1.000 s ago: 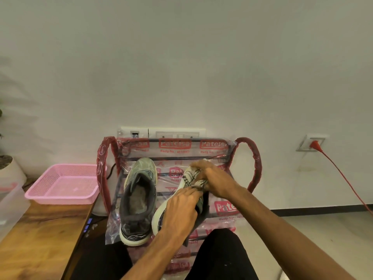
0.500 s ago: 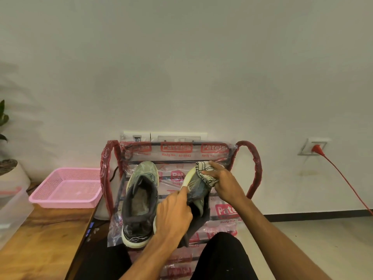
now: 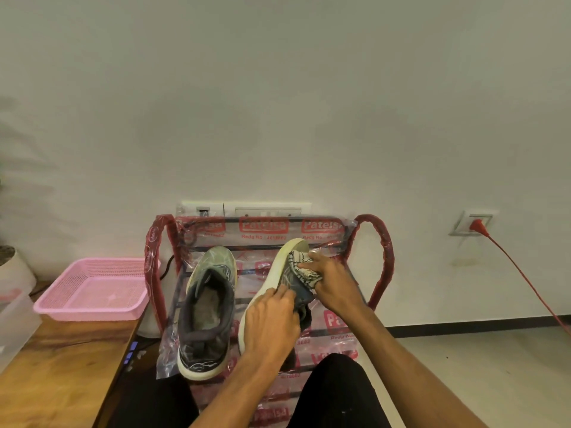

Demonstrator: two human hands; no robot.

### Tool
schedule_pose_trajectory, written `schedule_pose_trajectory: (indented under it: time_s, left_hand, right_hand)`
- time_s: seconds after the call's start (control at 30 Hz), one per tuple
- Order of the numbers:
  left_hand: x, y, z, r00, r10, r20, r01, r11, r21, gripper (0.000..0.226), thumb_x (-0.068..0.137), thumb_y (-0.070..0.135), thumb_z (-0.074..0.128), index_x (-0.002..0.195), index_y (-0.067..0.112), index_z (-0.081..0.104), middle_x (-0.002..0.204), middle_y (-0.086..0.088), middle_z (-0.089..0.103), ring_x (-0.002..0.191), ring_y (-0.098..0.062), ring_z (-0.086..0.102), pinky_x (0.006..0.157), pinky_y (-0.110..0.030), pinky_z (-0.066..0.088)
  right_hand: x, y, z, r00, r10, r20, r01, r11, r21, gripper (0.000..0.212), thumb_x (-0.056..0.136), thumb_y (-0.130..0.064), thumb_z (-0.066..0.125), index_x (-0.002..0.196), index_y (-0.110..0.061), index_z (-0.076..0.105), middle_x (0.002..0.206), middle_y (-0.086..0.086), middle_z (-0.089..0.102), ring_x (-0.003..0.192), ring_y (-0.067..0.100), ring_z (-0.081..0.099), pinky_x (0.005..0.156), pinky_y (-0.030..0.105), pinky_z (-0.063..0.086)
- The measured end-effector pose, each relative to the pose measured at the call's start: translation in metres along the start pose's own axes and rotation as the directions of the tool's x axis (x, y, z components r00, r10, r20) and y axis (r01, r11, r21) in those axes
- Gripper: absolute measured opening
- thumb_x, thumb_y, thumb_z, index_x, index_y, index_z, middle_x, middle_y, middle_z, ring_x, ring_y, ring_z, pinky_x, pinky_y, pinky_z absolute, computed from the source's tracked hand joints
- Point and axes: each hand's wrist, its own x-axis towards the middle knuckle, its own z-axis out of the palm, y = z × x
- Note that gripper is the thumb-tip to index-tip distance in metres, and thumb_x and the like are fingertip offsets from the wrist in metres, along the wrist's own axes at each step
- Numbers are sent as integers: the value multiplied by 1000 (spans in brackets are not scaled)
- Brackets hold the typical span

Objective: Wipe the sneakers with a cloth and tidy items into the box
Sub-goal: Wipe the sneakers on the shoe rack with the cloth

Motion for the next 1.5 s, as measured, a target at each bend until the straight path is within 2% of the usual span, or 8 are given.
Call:
schedule_pose_trajectory:
  time_s: [0.2, 0.3, 0.53, 0.73, 0.93, 1.17, 1.33, 1.5]
  left_hand:
    - [-4, -3, 15, 976, 134, 172, -151, 985, 85, 57, 93, 30, 55, 146, 20, 37, 149, 2, 41, 138, -17, 33, 113, -31, 29]
    - [-3, -4, 14, 981, 135, 141, -150, 983, 109, 48, 92, 21, 50, 139, 17, 43, 144, 1, 46, 134, -16, 38, 107, -29, 34]
    - [-5, -3, 16, 969, 186, 164, -210, 967, 145, 41, 96, 23, 45, 136, 18, 48, 144, -3, 43, 132, -20, 38, 105, -33, 35]
    - [-2, -6, 20, 973, 178, 145, -202, 965, 168, 35, 99, 24, 43, 131, 18, 54, 141, -4, 49, 129, -21, 43, 103, -33, 37]
    - [0, -3, 22, 971, 188, 149, -215, 958, 189, 36, 98, 22, 42, 133, 17, 50, 137, -5, 52, 125, -22, 47, 101, -33, 39]
    - [0, -8, 21, 976, 168, 136, -193, 962, 194, 31, 99, 22, 43, 126, 17, 58, 131, -4, 57, 121, -22, 50, 95, -33, 42]
    - [1, -12, 24, 976, 173, 129, -195, 964, 181, 34, 100, 23, 41, 132, 17, 51, 135, -3, 53, 125, -20, 47, 99, -32, 41]
    - [1, -15, 19, 974, 200, 105, -211, 971, 107, 37, 101, 24, 38, 136, 17, 48, 137, -3, 51, 127, -20, 46, 102, -32, 40]
  right_hand:
    - [-6, 2, 7, 998, 47, -28, -49, 998, -51, 46, 91, -6, 56, 134, -20, 60, 143, 3, 52, 132, 24, 46, 109, 37, 38]
    - [-21, -10, 17, 1000, 17, -6, -17, 999, 34, 41, 94, -8, 54, 133, -19, 59, 139, 5, 57, 126, 24, 53, 106, 38, 44]
    - [-12, -2, 19, 997, -71, 43, 82, 915, -396, 54, 91, -12, 63, 143, -17, 47, 152, 4, 38, 136, 26, 38, 112, 38, 35]
    - [-7, -10, 16, 979, -95, 183, 134, 968, -211, 33, 90, -6, 57, 123, -7, 63, 132, 5, 52, 115, 22, 44, 96, 34, 44]
    - [2, -3, 15, 979, -129, 158, 186, 879, -440, 45, 86, -16, 71, 130, -16, 60, 136, 3, 51, 122, 26, 46, 102, 40, 43]
    - [-2, -11, 11, 981, -95, 168, 98, 995, -4, 21, 84, -2, 58, 96, -8, 74, 109, 7, 68, 96, 23, 62, 83, 39, 54]
    - [-9, 7, 20, 953, -235, 192, 295, 866, -404, 57, 88, -6, 65, 141, -20, 49, 144, 0, 44, 122, 23, 43, 102, 37, 42]
    - [13, 16, 15, 971, -159, 176, 233, 789, -569, 65, 89, -12, 66, 146, -9, 35, 148, 8, 33, 129, 27, 38, 107, 40, 40]
